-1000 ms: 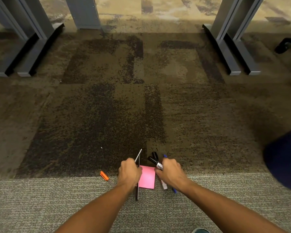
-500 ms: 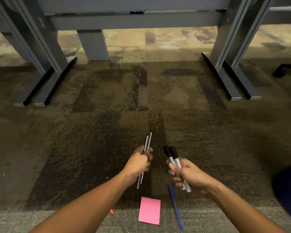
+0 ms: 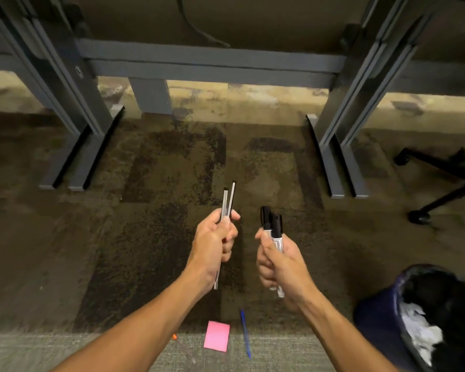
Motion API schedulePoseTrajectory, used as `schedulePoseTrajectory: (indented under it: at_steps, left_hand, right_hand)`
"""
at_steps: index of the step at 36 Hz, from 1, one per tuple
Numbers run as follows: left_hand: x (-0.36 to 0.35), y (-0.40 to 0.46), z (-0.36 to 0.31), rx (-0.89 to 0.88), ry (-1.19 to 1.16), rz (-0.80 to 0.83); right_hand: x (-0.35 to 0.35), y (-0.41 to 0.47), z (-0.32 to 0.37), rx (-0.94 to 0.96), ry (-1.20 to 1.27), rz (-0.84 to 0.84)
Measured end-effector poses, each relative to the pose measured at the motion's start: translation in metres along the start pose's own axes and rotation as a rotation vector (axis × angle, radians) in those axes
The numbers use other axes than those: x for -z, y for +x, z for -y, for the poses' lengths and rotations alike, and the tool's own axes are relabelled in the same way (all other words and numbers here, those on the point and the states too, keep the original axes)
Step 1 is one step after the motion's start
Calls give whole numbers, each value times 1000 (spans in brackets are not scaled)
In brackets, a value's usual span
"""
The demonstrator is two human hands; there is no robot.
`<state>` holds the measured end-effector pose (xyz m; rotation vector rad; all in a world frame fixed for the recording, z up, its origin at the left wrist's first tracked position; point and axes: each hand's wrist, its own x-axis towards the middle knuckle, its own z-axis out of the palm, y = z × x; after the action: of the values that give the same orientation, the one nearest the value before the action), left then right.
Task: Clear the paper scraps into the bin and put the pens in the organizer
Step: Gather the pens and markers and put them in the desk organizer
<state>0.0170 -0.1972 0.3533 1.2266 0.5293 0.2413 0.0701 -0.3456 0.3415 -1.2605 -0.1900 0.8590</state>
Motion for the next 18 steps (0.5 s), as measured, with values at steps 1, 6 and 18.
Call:
schedulePoseTrajectory:
  at_steps: [1, 6, 18]
  left_hand:
    - [-7, -8, -24, 4, 13, 21]
    - [-39, -49, -154, -8, 22, 100]
    - [-76, -150, -408, 5, 0, 221]
  right_hand:
    - [-11, -10, 24, 10, -5, -1]
    - [-69, -64, 151, 69, -60, 43]
    - [-179, -175, 388, 116, -39, -15]
